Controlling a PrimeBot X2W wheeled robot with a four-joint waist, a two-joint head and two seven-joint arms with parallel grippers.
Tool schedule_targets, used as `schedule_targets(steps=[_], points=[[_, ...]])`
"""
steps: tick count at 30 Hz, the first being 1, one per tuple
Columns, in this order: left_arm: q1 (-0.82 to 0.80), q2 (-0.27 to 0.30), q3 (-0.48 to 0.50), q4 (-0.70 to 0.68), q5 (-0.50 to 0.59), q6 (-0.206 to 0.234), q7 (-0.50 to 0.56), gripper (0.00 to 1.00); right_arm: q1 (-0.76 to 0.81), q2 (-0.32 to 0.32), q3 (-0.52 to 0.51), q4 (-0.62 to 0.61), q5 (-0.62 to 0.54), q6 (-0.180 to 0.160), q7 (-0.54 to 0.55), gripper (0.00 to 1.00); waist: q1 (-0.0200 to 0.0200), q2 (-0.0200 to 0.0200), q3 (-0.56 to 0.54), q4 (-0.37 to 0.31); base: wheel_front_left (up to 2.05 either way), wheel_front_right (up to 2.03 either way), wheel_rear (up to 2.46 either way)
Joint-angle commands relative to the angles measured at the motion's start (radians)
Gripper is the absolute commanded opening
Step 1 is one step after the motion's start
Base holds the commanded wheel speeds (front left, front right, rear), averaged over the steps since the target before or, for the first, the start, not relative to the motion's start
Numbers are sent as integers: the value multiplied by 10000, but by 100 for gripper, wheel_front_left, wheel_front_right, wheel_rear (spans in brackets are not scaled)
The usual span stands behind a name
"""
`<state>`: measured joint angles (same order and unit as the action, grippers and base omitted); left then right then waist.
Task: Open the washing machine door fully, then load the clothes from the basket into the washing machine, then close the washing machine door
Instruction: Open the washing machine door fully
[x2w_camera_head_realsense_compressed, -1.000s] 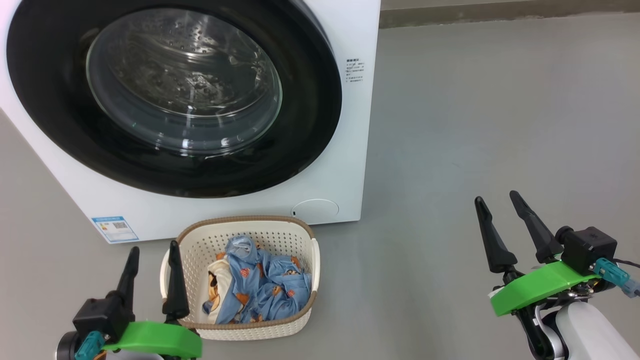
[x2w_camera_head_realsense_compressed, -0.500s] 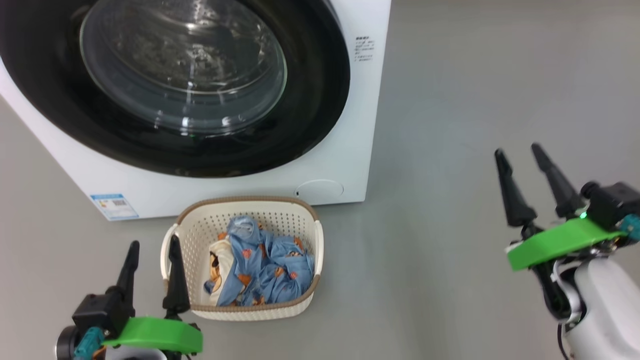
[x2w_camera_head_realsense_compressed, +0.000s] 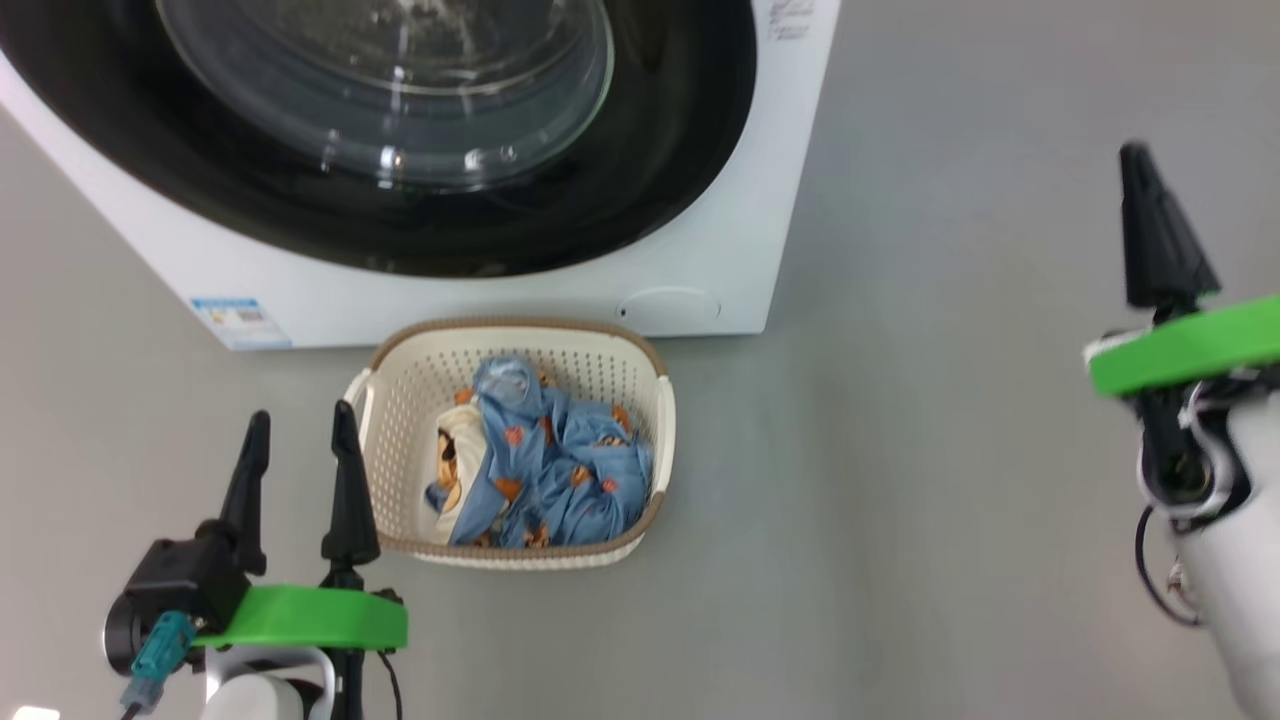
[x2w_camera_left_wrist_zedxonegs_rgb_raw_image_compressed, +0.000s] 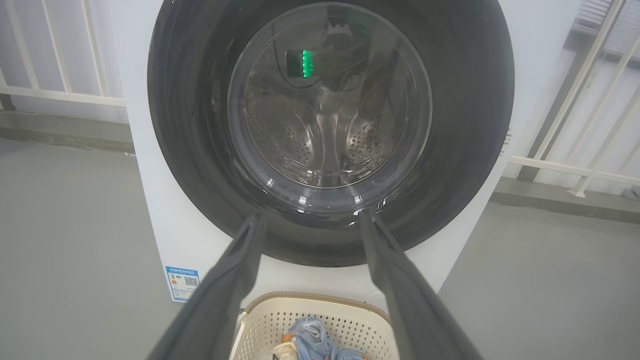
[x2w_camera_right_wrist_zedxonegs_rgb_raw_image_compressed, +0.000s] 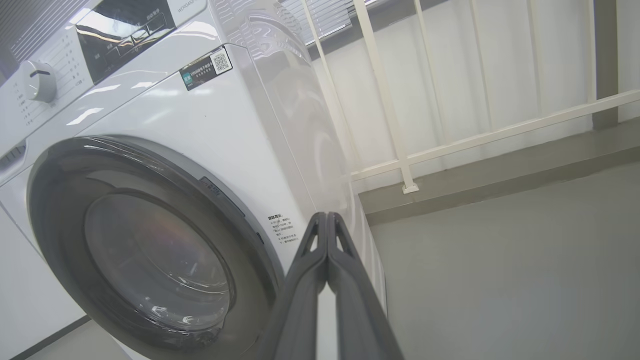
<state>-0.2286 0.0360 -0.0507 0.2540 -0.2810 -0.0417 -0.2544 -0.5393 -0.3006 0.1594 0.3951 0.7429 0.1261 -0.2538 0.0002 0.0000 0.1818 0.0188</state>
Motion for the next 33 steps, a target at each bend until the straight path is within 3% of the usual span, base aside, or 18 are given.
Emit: schedule_targets(steps=[1,15,24,33], points=[[-374,143,243,-357,-100,117,-74,100,-476,-263,312,-98,559,46,-80,0,-1,0,439,268,0,0,0],[-942,143,-99,-614,-327,319,-74,100,-3099,-1857,1719,62,5995,46,1629,0,-2,0,1554,1163,0,0,0],[-1113,143,-357,-819,-503,492,-74,100,-4278,-2173,1883,-26,7637,46,2715,0,-2,0,2047,1580,0,0,0],[-1230,143,-608,-943,-735,613,-74,100,-5160,-2034,1597,334,8787,46,3881,0,-2,0,2434,1909,0,0,0]])
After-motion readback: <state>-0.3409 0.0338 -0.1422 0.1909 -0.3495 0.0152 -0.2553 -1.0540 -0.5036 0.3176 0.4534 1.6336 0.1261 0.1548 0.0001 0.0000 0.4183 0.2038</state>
